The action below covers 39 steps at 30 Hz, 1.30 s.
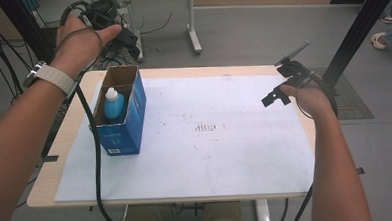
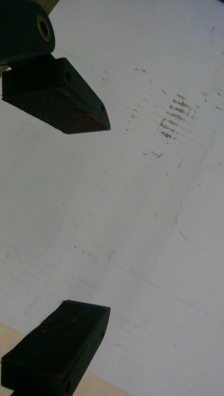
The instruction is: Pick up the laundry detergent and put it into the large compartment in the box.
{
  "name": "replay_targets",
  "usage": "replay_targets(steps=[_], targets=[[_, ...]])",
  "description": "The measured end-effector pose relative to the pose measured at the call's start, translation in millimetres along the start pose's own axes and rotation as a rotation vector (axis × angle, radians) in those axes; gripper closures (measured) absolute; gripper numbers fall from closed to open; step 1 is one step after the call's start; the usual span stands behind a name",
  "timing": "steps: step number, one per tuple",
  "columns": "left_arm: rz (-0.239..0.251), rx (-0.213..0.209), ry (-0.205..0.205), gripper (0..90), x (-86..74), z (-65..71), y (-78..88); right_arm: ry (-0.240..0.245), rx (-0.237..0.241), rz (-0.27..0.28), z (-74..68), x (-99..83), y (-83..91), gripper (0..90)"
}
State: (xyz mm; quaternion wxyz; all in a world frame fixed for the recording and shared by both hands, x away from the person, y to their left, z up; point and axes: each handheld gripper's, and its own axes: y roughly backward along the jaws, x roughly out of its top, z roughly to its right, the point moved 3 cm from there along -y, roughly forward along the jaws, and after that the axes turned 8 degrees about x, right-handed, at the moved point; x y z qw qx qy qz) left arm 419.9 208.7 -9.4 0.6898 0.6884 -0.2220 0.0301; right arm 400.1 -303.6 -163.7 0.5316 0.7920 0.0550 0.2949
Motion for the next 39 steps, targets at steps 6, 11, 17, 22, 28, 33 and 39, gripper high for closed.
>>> replay_targets(steps=[6, 11, 17, 22, 28, 33, 39], targets=[[0.0, -0.028, -0.059, 5.8, 7.0, 12.3, 3.2, -0.001, 0.0, -0.001, 0.0, -0.1, 0.1, 9.5], [-0.021, -0.061, -0.145, 5.7, 12.1, 24.9, -4.1, 0.002, 0.001, 0.003, -0.3, -0.9, 0.8, 9.2], [-0.045, -0.111, -0.267, 5.8, 16.3, 40.1, -21.2, 0.004, 0.001, 0.005, -1.1, -1.4, 2.0, 9.1], [-0.062, -0.147, -0.343, 5.8, 19.5, 48.6, -33.0, 0.002, 0.001, 0.005, -1.8, -2.0, 1.8, 9.1], [-0.087, -0.174, -0.383, 5.9, 20.3, 57.7, -49.4, 0.0, -0.001, 0.005, -2.2, -2.4, 2.4, 9.1], [-0.118, -0.177, -0.397, 5.9, 18.6, 63.5, -67.8, 0.001, 0.001, 0.005, -2.9, -1.6, 2.4, 9.1], [-0.157, -0.194, -0.474, 6.3, 19.6, 72.4, -78.4, 0.005, 0.003, 0.002, -3.5, -0.3, 1.4, 9.1]])
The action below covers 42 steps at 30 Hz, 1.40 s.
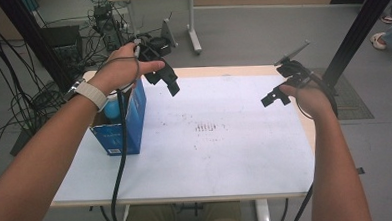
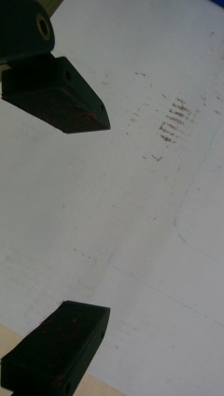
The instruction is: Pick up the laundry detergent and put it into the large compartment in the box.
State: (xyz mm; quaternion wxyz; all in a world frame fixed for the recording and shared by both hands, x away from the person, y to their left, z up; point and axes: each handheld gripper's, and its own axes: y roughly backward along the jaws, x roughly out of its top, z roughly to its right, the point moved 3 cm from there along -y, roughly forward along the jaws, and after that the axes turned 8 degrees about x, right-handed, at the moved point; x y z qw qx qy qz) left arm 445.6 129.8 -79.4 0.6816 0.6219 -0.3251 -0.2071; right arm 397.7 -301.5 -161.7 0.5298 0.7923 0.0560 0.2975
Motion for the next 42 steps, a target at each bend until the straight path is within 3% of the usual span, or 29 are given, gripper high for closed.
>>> replay_targets(steps=[5, 19, 42], targets=[[-0.035, -0.023, -0.064, 6.6, 5.8, 0.7, -3.0, 0.0, 0.003, 0.002, 0.9, -0.3, -0.1, 9.0], [-0.041, -0.036, -0.07, 6.7, 3.7, -0.3, -14.5, -0.004, 0.003, 0.002, 2.8, -3.0, -1.3, 8.8], [-0.04, -0.035, -0.063, 6.6, 2.0, 0.6, -11.9, -0.008, 0.003, 0.008, 2.2, -6.8, 2.1, 8.8]])
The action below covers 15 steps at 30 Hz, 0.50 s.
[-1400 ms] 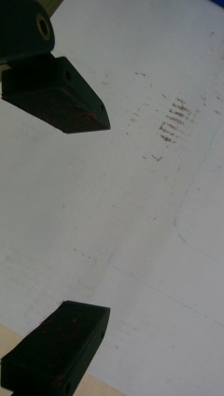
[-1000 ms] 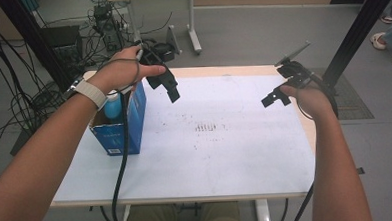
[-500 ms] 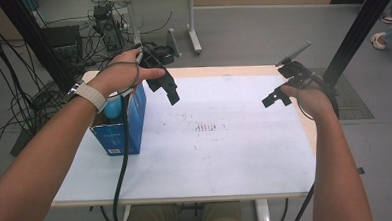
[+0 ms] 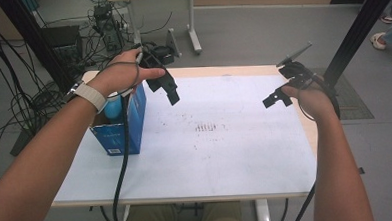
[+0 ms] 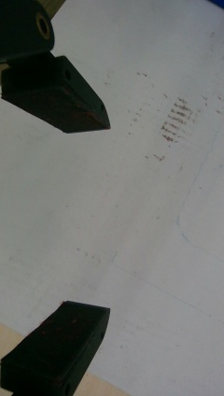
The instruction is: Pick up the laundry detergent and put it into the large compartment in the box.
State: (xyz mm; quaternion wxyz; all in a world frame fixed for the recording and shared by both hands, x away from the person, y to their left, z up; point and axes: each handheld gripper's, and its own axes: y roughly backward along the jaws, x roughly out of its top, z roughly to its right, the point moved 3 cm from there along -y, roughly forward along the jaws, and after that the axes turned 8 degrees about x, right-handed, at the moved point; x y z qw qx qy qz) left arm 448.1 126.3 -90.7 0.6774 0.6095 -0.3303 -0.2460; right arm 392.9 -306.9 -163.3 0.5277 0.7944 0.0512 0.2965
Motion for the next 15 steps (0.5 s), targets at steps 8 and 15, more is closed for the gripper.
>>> replay_targets(steps=[8, 15], targets=[[0.002, -0.001, -0.001, 6.6, 0.3, 0.5, -0.8, -0.003, -0.003, 0.0, 0.3, -1.4, 1.2, 8.8], [0.003, 0.0, -0.001, 6.6, -0.8, 0.3, -1.1, 0.001, -0.002, 0.003, -1.3, -0.6, 0.7, 8.8]])
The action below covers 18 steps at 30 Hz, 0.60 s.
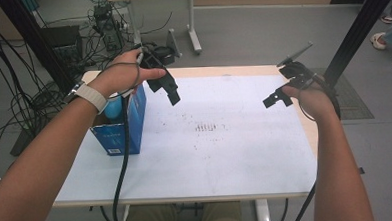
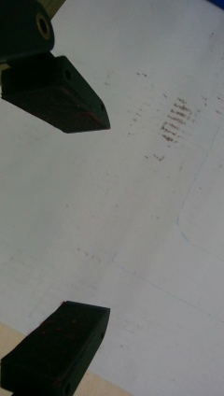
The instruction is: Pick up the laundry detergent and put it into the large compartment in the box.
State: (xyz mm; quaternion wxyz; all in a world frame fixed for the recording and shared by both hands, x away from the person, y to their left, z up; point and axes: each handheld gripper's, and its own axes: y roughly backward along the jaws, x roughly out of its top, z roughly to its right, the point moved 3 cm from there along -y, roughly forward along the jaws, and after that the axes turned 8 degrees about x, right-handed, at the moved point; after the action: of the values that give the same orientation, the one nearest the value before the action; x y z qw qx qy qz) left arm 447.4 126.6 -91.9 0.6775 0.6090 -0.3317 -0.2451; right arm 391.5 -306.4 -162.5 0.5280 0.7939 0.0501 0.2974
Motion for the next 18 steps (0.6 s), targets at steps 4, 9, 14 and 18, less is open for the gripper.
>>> replay_targets(steps=[4, 9, 14, 18], targets=[[0.0, -0.001, 0.0, 6.6, -0.5, -1.0, -0.8, 0.001, 0.001, -0.003, -0.4, 0.6, -1.4, 8.8], [-0.001, -0.003, 0.005, 6.6, -1.1, -2.9, -2.5, -0.001, 0.001, -0.003, -0.1, 0.4, -1.7, 8.8], [-0.003, -0.004, 0.005, 6.6, 0.0, -2.8, -3.0, -0.003, 0.001, -0.002, 0.8, -0.5, -1.6, 8.8], [-0.004, -0.005, 0.003, 6.6, 0.7, -2.5, -3.3, -0.003, 0.001, -0.001, 1.2, -1.3, -1.6, 8.8]])
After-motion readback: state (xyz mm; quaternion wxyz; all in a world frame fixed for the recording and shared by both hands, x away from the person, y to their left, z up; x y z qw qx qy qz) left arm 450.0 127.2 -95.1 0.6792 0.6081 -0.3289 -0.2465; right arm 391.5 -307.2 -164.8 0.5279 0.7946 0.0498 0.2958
